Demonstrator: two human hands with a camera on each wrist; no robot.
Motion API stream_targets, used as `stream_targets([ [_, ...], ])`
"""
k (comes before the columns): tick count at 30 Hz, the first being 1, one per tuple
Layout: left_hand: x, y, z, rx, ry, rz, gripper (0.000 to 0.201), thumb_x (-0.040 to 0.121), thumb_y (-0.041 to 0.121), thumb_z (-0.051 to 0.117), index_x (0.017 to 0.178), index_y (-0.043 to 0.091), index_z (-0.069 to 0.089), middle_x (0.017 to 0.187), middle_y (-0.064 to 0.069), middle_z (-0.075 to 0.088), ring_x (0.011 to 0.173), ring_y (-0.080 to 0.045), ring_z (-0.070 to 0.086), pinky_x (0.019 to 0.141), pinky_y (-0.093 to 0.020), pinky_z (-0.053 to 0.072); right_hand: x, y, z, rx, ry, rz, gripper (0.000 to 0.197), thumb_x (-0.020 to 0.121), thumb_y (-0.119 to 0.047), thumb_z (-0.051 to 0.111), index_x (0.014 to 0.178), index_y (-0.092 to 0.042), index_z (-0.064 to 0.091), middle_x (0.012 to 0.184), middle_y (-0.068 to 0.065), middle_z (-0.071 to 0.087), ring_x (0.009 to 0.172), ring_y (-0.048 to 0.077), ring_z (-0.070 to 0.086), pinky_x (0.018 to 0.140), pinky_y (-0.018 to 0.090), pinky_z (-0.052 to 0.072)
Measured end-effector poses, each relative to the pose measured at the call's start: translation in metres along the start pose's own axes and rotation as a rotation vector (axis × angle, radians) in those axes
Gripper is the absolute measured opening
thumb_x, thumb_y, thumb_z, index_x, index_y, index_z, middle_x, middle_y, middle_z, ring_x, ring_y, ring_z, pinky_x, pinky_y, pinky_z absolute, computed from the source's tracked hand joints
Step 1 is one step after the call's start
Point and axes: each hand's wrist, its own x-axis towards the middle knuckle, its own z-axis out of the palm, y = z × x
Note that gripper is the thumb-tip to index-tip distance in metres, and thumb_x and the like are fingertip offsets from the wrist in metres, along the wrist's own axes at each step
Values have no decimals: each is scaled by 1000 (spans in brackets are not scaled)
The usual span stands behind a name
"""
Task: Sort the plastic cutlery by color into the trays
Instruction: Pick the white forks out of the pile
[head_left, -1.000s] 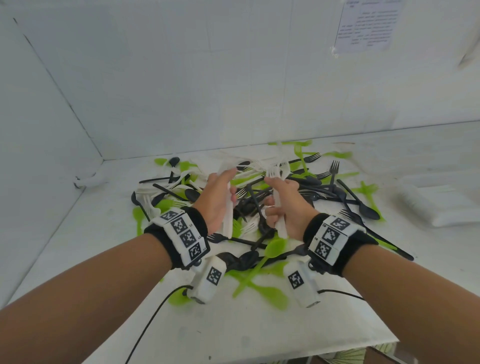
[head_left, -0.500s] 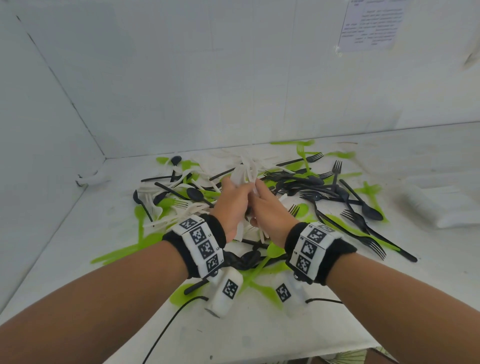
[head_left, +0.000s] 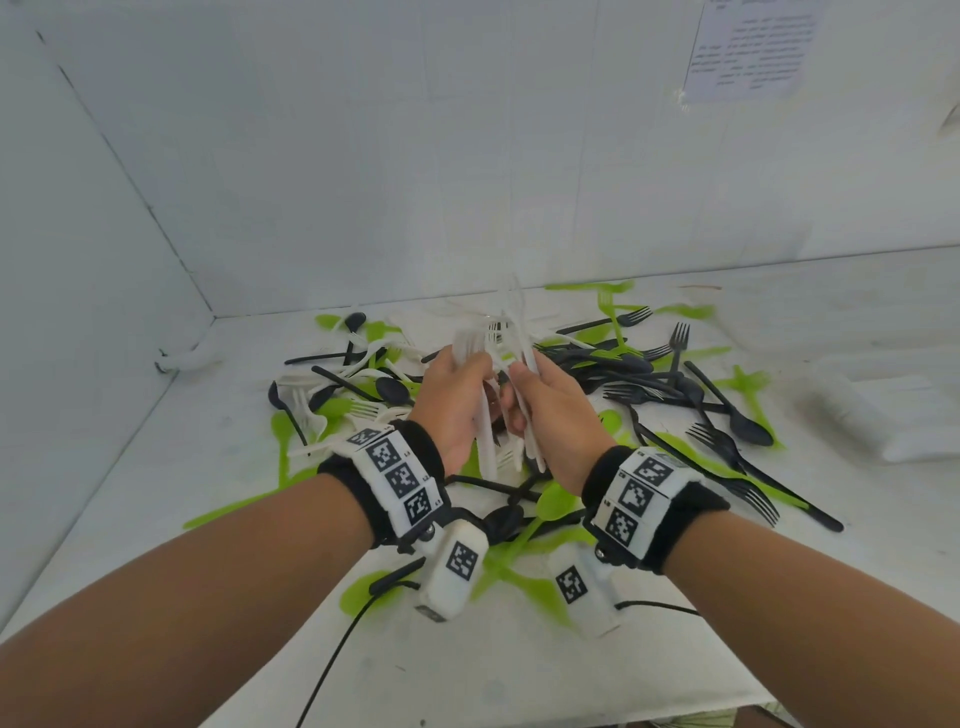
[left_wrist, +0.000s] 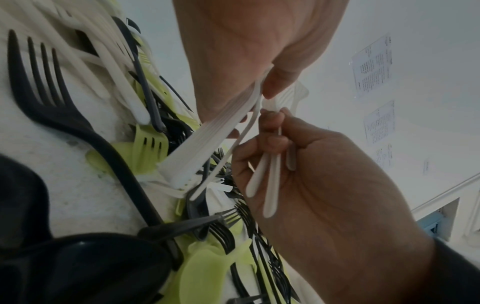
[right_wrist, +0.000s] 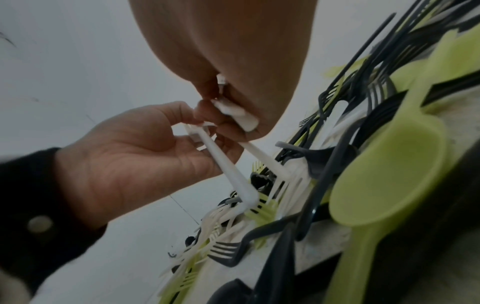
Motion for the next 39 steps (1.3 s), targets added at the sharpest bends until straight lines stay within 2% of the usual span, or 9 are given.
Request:
stream_targets([
  [6,-2,3,1,-63,-88,-55,20,98,3,44,97,2,64,75,-17,47,56,-25,44,57,-40,40,8,4,-5,-119,-10,12,26,109,-21,44,112,-2,61,66,0,55,59,13,49,55,25,43],
  [12,-1,3,-1,-60,-149,-25,28,109,14,43,124,-3,58,106,-21,50,67,-25,47,62,-38,50,9,2,-9,-91,-12,-10,21,108,-19,46,113,-15,66,70,2,55,57,12,45,55,24,39],
  [18,6,4,-7,-23,-148,-35,29,106,9,49,132,-3,55,113,-23,67,99,-33,66,87,-49,57,10,-1,-8,-164,-85,-25,25,108,-20,46,116,-21,70,94,3,75,87,18,70,81,34,58],
  [20,6,4,-8,-11,-136,-34,29,107,10,48,133,-2,56,113,-22,70,100,-32,70,85,-49,60,9,-3,-8,-149,-89,-20,27,109,-19,45,117,-21,71,103,3,77,96,19,72,87,36,59],
  [25,10,4,-12,-23,-63,-22,35,107,13,50,138,-1,47,113,-25,65,105,-37,69,77,-43,62,7,-2,-17,-163,60,-64,28,110,-20,40,100,-22,66,67,-11,59,64,3,55,68,21,45],
  [29,10,4,-12,19,-135,6,29,107,16,49,127,-4,55,98,-24,60,78,-35,64,74,-49,58,11,6,-16,-215,-62,-40,34,110,-25,41,139,-25,58,74,-2,57,73,9,56,72,24,49],
  [33,8,6,-9,64,-142,18,27,107,15,49,124,-4,58,78,-14,63,62,-25,61,61,-40,55,11,1,-11,-199,-156,-27,33,110,-25,40,138,-27,59,74,4,57,70,12,55,75,29,49],
  [36,9,7,-16,92,-142,16,31,106,15,52,128,-6,57,93,-21,66,67,-27,67,78,-53,58,12,-2,-11,-186,-236,15,35,111,-26,38,142,-29,56,90,15,63,73,16,61,85,45,55],
  [39,8,8,-24,81,-117,14,28,103,10,57,126,-5,61,110,-27,67,94,-34,69,96,-57,54,9,-6,-9,-198,-323,25,39,112,-26,36,149,-28,48,107,26,68,74,21,66,89,51,58],
])
